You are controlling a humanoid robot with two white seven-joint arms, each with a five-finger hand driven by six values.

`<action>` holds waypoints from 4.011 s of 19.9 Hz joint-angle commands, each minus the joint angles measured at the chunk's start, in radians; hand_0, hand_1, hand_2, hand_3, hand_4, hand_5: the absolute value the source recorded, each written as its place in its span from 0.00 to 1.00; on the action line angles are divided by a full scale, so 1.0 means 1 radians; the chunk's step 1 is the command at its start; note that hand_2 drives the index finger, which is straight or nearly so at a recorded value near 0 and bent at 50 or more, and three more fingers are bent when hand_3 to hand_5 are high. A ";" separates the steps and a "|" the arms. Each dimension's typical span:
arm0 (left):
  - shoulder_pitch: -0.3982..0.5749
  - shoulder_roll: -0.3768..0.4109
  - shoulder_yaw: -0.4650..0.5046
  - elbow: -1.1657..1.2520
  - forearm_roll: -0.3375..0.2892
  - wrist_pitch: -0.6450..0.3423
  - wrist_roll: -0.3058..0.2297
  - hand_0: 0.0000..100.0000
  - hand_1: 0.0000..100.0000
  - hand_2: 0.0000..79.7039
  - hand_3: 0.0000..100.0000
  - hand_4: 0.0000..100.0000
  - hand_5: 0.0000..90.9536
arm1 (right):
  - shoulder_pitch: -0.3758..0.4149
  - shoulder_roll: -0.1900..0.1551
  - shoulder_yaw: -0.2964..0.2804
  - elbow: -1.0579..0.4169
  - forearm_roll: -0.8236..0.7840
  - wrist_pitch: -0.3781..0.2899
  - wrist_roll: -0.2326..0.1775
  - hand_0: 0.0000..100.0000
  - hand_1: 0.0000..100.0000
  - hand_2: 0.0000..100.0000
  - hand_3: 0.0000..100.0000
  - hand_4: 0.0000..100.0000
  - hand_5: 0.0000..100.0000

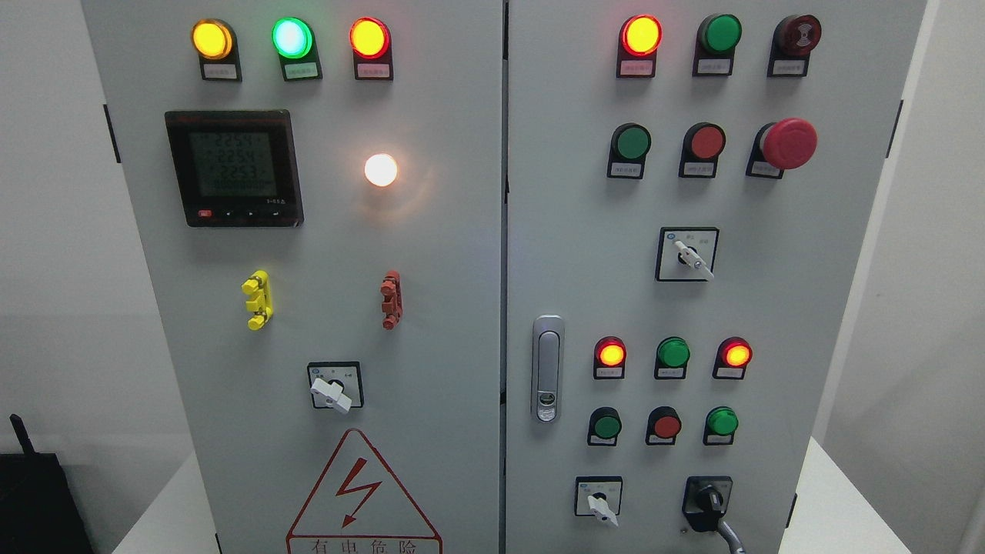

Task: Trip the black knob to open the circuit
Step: 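Raise the right hand up to the black rotary knob, then grip the black rotary knob with the right hand and twist it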

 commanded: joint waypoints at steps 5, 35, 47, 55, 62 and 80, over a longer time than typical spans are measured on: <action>-0.002 -0.002 0.001 0.000 0.002 -0.001 0.000 0.12 0.39 0.00 0.00 0.00 0.00 | -0.023 -0.001 0.042 -0.027 0.002 -0.007 -0.002 0.98 0.82 0.00 1.00 0.97 0.97; -0.004 0.000 0.001 0.000 0.002 0.000 0.000 0.12 0.39 0.00 0.00 0.00 0.00 | -0.032 0.001 0.085 -0.050 0.002 -0.009 -0.021 0.98 0.82 0.00 1.00 0.97 0.97; -0.004 0.000 0.001 0.000 0.002 -0.001 0.000 0.12 0.39 0.00 0.00 0.00 0.00 | -0.031 0.001 0.088 -0.068 0.001 -0.012 -0.021 0.98 0.82 0.00 1.00 0.97 0.97; -0.004 0.000 0.001 0.000 0.002 0.000 0.000 0.12 0.39 0.00 0.00 0.00 0.00 | -0.029 0.001 0.097 -0.076 0.001 -0.013 -0.021 0.98 0.82 0.00 1.00 0.97 0.97; -0.004 0.000 0.001 0.000 0.002 -0.001 0.000 0.12 0.39 0.00 0.00 0.00 0.00 | -0.032 0.001 0.102 -0.076 0.001 -0.013 -0.021 0.98 0.82 0.00 1.00 0.97 0.97; -0.004 0.000 0.001 0.000 0.002 -0.001 0.000 0.12 0.39 0.00 0.00 0.00 0.00 | -0.040 0.007 0.120 -0.082 0.001 -0.019 -0.021 0.99 0.82 0.00 1.00 0.97 0.97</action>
